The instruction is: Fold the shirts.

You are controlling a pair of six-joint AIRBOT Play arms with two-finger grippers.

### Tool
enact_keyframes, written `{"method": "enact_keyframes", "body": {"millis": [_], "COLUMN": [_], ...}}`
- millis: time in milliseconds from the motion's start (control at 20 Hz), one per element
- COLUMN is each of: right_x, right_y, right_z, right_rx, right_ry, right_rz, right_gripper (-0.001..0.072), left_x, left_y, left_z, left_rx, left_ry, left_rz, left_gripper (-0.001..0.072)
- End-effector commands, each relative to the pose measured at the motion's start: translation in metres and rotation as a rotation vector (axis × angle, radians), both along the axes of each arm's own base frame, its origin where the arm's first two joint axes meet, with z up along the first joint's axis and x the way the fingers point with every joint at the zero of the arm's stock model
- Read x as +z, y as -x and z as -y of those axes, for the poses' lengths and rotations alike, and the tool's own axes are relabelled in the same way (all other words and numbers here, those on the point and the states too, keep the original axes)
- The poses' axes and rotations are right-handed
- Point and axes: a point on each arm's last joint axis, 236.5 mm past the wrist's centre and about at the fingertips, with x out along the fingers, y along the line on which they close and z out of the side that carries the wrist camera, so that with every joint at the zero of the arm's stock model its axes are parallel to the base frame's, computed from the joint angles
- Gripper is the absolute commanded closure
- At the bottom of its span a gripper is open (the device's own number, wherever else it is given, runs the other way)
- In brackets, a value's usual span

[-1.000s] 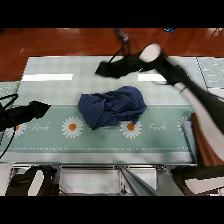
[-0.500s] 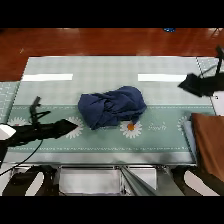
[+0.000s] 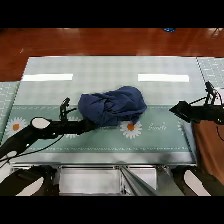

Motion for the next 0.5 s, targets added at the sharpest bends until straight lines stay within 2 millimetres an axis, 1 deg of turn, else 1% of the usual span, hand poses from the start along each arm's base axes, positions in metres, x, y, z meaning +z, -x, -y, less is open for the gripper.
{"method": "enact_keyframes", "body": {"millis": [0, 50, 100, 200, 300, 400, 450], "right_x": [-0.004, -0.007, -0.011, -0.019, -0.016, -0.013, -0.014], "right_y": [0.011, 0.014, 0.017, 0.019, 0.008, -0.009, -0.014], "right_z": [-0.011, -0.017, -0.026, -0.048, -0.070, -0.091, -0.103], "right_rx": [0.027, 0.045, 0.068, 0.093, 0.100, 0.077, 0.071], "right_ry": [-0.033, -0.036, -0.040, -0.050, -0.065, -0.116, -0.154], "right_rz": [-0.027, -0.035, -0.044, -0.044, 0.003, 0.049, 0.053], "right_gripper": [0.0306, 0.0306, 0.0306, 0.0307, 0.0306, 0.0306, 0.0307], "left_x": [-0.012, -0.009, -0.005, 0.007, 0.019, 0.026, 0.028], "left_y": [-0.028, -0.036, -0.043, -0.053, -0.057, -0.062, -0.064], "left_z": [0.014, 0.018, 0.021, 0.028, 0.030, 0.025, 0.022], "left_rx": [-0.024, -0.025, -0.035, -0.064, -0.084, -0.080, -0.075], "left_ry": [-0.026, -0.022, -0.015, -0.001, 0.025, 0.048, 0.057], "left_rz": [0.017, 0.022, 0.031, 0.070, 0.080, 0.076, 0.071], "left_gripper": [0.0210, 0.0362, 0.0687, 0.0686, 0.0686, 0.0686, 0.0686]}}
